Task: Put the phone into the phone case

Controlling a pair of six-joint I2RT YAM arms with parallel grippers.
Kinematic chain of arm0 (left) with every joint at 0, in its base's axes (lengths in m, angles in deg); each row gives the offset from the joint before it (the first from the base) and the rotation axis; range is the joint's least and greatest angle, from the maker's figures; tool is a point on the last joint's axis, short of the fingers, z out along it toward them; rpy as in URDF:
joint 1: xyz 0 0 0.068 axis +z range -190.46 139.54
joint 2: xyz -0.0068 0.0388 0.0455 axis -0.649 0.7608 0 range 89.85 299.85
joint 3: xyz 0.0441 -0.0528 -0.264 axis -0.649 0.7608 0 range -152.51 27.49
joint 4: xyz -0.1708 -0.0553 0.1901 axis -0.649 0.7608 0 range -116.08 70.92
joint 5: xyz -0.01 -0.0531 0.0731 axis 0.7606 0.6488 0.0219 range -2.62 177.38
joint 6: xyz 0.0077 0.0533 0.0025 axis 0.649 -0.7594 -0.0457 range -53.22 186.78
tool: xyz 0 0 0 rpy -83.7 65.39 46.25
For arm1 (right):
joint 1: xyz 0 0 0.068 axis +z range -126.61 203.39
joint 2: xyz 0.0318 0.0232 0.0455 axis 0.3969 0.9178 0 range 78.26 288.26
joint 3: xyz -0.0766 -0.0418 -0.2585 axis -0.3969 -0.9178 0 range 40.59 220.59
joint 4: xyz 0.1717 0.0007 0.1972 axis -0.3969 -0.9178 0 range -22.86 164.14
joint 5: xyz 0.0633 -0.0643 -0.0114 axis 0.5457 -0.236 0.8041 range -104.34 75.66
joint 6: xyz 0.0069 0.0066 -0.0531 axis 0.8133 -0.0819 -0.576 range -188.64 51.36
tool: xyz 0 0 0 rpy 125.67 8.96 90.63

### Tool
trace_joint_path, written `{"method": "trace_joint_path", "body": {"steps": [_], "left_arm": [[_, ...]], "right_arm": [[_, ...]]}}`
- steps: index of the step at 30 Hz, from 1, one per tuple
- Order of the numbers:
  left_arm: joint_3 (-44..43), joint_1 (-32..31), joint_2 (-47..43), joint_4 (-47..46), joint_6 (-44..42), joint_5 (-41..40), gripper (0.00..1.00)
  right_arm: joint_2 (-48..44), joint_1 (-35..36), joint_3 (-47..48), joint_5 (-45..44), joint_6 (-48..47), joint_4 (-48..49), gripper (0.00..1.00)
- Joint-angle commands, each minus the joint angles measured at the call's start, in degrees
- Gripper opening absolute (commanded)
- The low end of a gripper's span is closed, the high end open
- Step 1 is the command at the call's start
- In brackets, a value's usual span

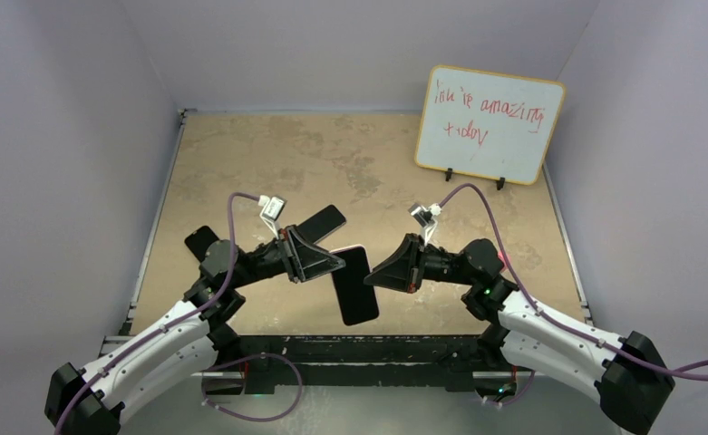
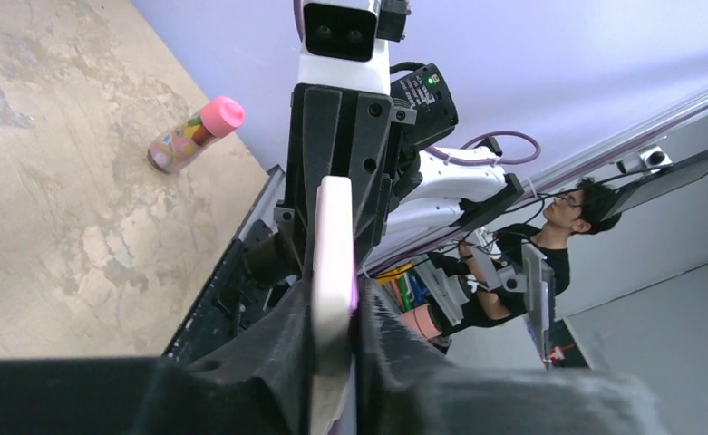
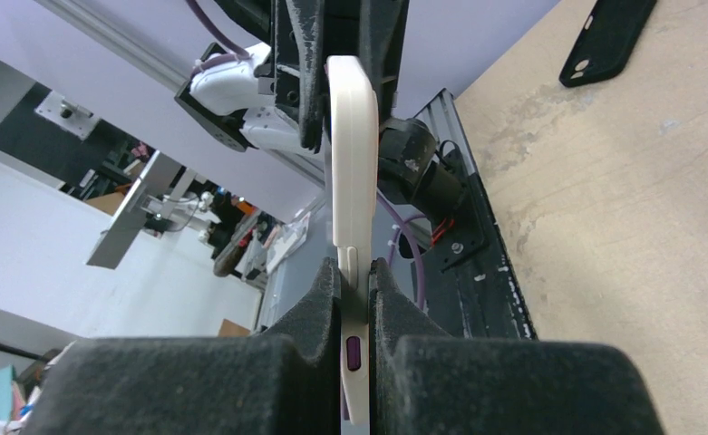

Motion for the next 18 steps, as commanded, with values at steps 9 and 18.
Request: {"method": "trace_joint_path", "body": {"steps": [9, 18], "left_arm": [[-4.3, 0.1, -0.9, 6.7, -2.6, -2.2, 0.04], [-4.7, 0.1, 0.4, 10.0, -4.4, -1.6, 0.58]], "right_arm": [[-2.2, -0.2, 0.5, -4.7, 0.5, 1.5, 0.00], [-4.9, -0.2, 0.8, -18.5, 3.6, -0.8, 0.00]]}}
